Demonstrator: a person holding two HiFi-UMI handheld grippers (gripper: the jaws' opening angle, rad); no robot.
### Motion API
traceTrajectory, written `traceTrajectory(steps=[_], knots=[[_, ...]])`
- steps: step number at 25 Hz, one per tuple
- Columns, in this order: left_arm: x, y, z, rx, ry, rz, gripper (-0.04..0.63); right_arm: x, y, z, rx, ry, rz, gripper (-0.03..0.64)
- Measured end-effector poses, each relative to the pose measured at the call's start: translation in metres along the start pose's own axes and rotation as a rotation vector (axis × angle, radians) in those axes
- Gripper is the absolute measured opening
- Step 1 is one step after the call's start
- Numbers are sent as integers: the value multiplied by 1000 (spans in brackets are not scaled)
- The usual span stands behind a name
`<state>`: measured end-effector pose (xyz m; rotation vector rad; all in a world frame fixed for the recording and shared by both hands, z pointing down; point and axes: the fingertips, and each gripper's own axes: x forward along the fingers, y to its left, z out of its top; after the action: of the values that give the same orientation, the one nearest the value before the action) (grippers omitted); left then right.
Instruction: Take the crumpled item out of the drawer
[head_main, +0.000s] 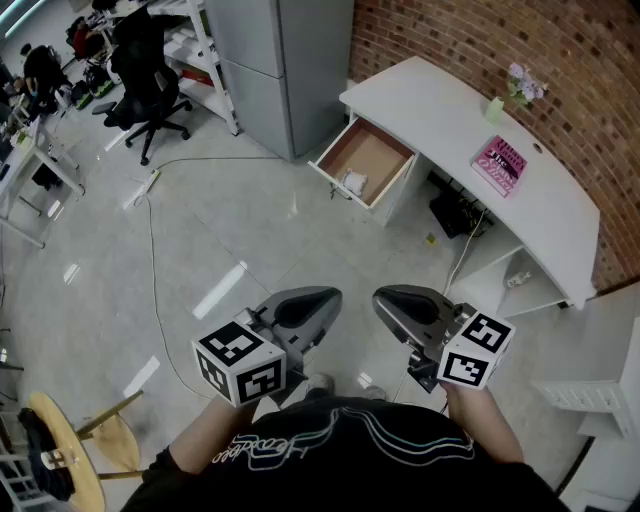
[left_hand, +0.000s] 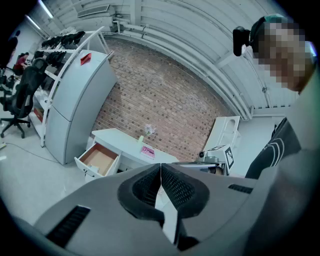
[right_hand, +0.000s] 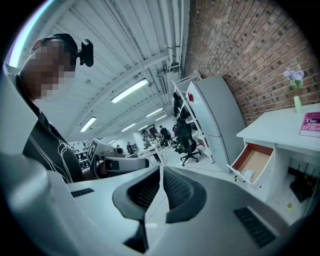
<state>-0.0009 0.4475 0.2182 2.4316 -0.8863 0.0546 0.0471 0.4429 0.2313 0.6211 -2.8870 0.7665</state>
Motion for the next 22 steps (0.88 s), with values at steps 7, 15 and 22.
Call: traceTrajectory(steps=[7,15,22], knots=[[-22,50,3,-31,2,-7,23,48,-4,-1,15,-7,-23,54],[7,93,13,-74,4,-28,23,64,-42,8,29,-12,-54,55],[88,145,49,-64,36,-13,23,76,-140,52,26,-42,-68,55]])
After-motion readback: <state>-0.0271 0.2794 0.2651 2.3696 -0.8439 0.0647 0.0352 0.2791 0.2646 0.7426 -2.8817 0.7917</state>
